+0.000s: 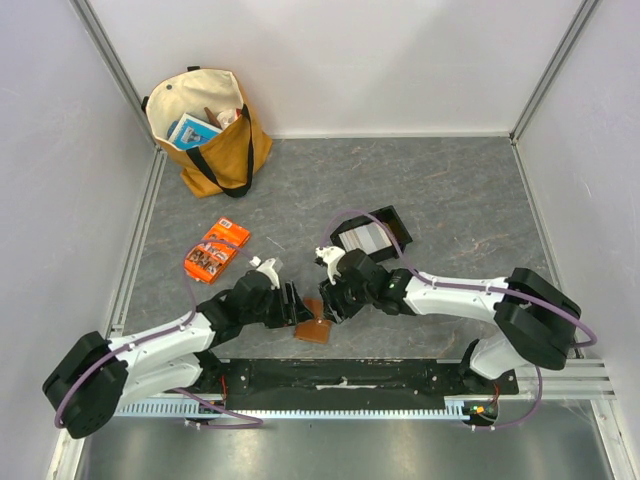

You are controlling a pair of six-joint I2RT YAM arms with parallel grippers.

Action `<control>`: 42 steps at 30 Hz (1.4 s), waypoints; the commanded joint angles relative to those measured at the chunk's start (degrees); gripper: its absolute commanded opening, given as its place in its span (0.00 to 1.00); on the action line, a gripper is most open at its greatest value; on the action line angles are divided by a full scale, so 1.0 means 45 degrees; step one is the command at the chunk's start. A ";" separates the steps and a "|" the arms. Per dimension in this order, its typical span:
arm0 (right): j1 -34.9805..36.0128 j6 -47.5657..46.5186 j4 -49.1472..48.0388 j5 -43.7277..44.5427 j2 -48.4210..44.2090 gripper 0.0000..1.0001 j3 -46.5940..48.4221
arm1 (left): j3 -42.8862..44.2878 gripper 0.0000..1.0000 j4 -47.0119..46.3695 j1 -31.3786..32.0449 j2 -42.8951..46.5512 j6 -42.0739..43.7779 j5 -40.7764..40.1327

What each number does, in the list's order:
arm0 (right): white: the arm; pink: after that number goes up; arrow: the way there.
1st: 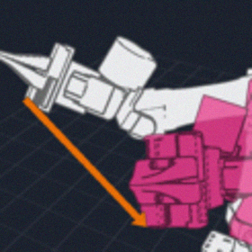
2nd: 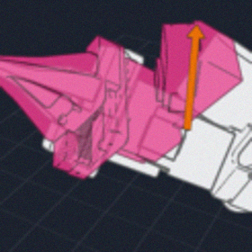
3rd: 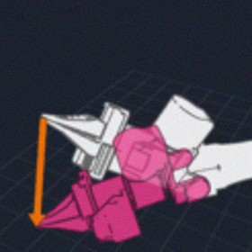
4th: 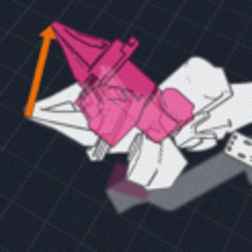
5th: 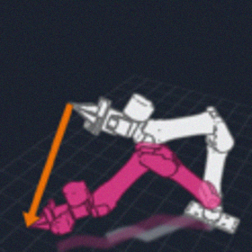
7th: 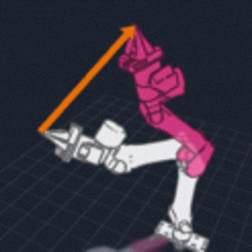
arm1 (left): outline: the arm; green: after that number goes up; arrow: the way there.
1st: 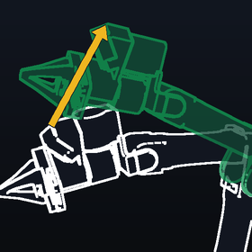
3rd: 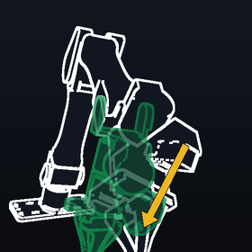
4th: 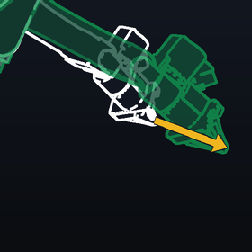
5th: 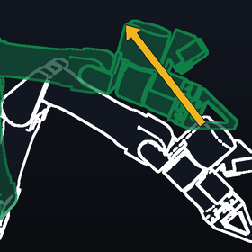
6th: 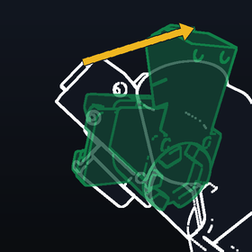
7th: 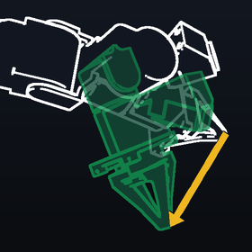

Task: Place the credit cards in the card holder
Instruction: Open the card holder at the center of the board.

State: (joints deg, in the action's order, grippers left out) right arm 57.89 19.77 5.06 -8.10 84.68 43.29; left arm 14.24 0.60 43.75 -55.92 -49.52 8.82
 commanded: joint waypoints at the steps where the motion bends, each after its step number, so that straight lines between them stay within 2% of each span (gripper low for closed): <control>1: -0.0286 -0.0936 -0.1005 -0.2024 0.0633 0.51 0.0108 | -0.0508 0.69 0.0726 0.0161 -0.0756 -0.0110 0.0013; 5: -0.0403 -0.1209 -0.1514 -0.2614 0.1239 0.50 0.0068 | -0.0625 0.65 0.0472 0.0181 -0.1029 -0.0129 0.0110; 8: -0.0539 -0.1211 -0.1924 -0.3278 0.1570 0.47 -0.0088 | -0.0625 0.57 0.0219 0.0220 -0.1361 -0.0012 0.0208; 13: -0.0579 -0.0957 -0.1710 -0.3708 0.1690 0.45 -0.0418 | -0.0430 0.38 -0.0074 0.0220 -0.1830 0.0281 0.0286; 21: -0.0579 -0.0312 -0.2471 -0.4762 0.1259 0.41 -0.1553 | 0.0662 0.34 -0.0563 0.0220 -0.2961 0.1237 0.0345; 25: -0.0560 -0.0311 -0.2686 -0.5211 0.1337 0.38 -0.1593 | 0.1540 0.17 -0.0427 0.0181 -0.4036 0.1940 0.0539; 29: -0.0559 -0.0136 -0.3057 -0.5466 0.1727 0.32 -0.1359 | 0.2089 0.10 -0.0543 0.0220 -0.4759 0.2176 0.0832; 31: -0.0559 0.0117 -0.3175 -0.5505 0.1980 0.32 -0.1144 | 0.2109 0.02 -0.0758 0.0200 -0.4916 0.2156 0.0989; 34: -0.0559 0.0663 -0.3798 -0.5408 0.2177 0.31 -0.1123 | 0.1973 0.02 -0.1128 0.0200 -0.4917 0.2040 0.1184; 37: -0.0540 0.1230 -0.4500 -0.5271 0.2333 0.25 -0.1279 | 0.1700 0.02 -0.1499 0.0200 -0.4858 0.1786 0.1184; 40: -0.0210 0.1583 -0.4972 -0.4358 0.2431 0.16 -0.1358 | 0.1407 0.02 -0.1773 0.0181 -0.4781 0.1376 0.1010; 42: 0.0181 0.1408 -0.5011 -0.3673 0.2451 0.05 -0.1319 | 0.1270 0.02 -0.1872 0.0200 -0.4702 0.1142 0.0834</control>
State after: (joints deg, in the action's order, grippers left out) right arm 54.63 24.84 -10.28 -31.16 93.62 37.19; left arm 22.85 -7.33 43.57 -75.57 -40.86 12.60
